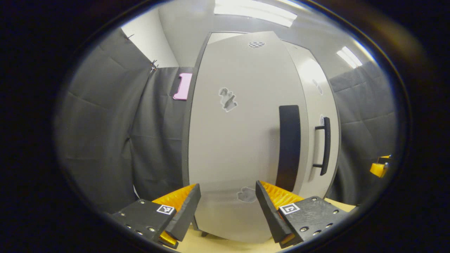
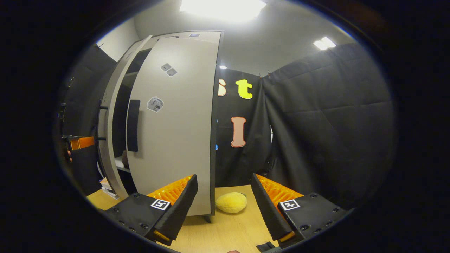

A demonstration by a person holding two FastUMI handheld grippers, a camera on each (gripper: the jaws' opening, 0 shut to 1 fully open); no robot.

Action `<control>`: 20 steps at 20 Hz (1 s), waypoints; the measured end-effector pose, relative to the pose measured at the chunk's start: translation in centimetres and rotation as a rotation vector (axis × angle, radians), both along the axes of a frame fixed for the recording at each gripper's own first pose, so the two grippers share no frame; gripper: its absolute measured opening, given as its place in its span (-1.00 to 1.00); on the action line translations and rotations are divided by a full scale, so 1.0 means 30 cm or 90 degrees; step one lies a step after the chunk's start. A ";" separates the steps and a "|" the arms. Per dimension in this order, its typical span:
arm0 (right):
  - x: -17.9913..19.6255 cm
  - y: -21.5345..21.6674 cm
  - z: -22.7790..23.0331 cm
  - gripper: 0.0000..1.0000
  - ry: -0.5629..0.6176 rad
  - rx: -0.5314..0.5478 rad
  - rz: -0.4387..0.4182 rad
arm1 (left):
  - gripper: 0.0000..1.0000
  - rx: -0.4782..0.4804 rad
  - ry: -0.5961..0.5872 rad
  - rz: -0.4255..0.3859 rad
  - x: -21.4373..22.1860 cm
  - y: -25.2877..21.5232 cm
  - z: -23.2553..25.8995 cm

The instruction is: Grab one shoe with the right hand and put it into the shoe cabinet, grab the other shoe with the left hand and put it into the shoe cabinet; then close the right door with the right hand and the left door with the left hand.

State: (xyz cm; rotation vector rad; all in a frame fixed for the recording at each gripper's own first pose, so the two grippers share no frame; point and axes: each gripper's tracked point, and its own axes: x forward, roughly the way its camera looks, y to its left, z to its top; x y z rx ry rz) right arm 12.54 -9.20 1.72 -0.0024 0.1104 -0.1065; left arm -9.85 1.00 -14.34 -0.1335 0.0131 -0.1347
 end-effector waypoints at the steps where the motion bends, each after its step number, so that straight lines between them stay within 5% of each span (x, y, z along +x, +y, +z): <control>1: 0.007 0.020 0.015 0.96 -0.008 0.001 0.002 | 0.83 0.002 -0.003 -0.003 -0.018 0.023 0.003; 9: -0.077 0.064 0.084 0.95 -0.035 0.010 0.072 | 0.93 0.014 0.008 0.068 -0.315 0.179 0.054; 20: -0.341 -0.056 0.104 0.95 -0.056 0.005 0.092 | 0.93 0.059 0.008 0.106 -0.634 0.138 0.092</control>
